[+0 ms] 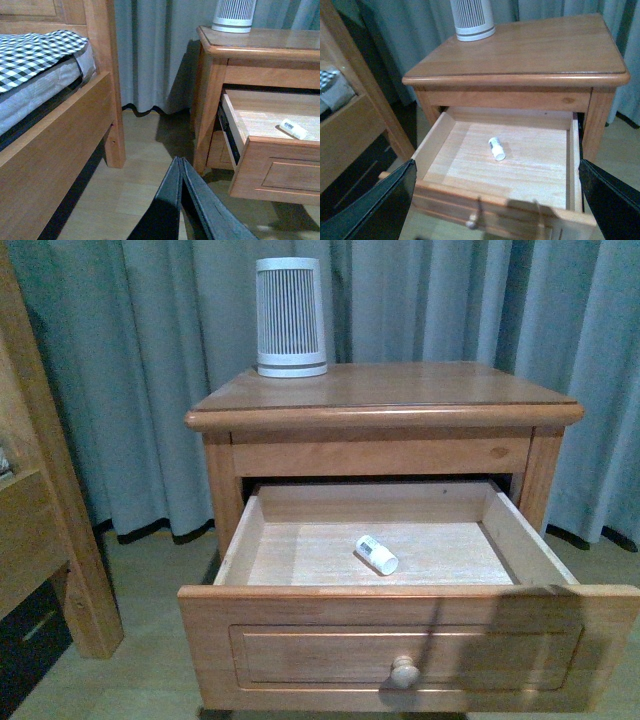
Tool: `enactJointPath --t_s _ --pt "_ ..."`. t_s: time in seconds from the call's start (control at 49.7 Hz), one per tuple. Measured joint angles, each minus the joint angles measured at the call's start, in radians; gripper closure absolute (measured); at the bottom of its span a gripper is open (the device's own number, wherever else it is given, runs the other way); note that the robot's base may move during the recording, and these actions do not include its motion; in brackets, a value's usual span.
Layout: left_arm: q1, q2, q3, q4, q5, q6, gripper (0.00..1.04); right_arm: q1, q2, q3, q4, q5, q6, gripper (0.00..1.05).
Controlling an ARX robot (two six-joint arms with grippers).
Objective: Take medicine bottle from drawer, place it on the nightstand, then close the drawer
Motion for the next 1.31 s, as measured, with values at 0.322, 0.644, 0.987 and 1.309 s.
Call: enactJointPath --t_s 0.322,0.644,0.987,1.309 --pt "0.000 0.000 0.000 0.000 0.000 0.000 0.94 0.052 0.610 0.446 0.027 0.068 -0.158 0.07" --pt "0.000 0.000 0.000 0.000 0.000 0.000 0.40 0.044 1.113 0.825 -0.074 0.093 -0.184 0.07" --pt "0.000 0.000 0.000 0.000 0.000 0.000 0.07 0.060 1.394 1.099 -0.141 0.045 -0.180 0.07" --pt "0.000 0.000 0.000 0.000 0.000 0.000 0.06 0.088 1.575 1.232 -0.170 0.028 -0.184 0.07"
